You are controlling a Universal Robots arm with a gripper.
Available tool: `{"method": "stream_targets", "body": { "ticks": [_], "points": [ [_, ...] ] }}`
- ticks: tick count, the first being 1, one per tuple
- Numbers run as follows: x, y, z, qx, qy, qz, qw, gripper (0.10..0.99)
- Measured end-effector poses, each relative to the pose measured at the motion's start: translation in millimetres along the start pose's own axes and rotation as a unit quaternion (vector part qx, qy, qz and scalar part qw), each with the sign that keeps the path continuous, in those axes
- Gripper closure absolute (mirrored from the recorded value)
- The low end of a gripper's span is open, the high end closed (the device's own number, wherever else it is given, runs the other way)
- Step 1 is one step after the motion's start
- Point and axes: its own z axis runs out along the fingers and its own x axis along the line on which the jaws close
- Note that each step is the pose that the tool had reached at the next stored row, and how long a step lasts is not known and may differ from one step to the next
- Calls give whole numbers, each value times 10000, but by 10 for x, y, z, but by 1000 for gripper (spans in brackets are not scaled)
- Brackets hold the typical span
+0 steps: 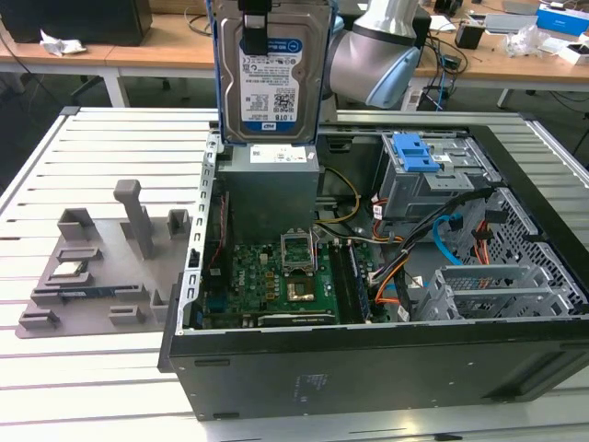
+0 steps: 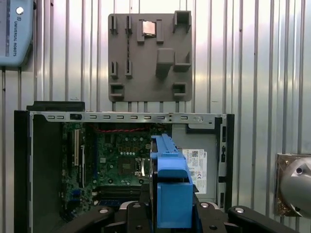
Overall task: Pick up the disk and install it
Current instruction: 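Pick up the disk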
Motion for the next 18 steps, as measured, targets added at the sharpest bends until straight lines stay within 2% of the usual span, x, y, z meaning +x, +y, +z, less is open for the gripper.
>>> {"method": "stream_targets", "body": {
  "ticks": [11, 18],
  "points": [
    [125, 2, 32, 0, 3, 0, 10000, 722],
    [147, 0, 40, 0, 15, 0, 10000, 722]
  ]
}}
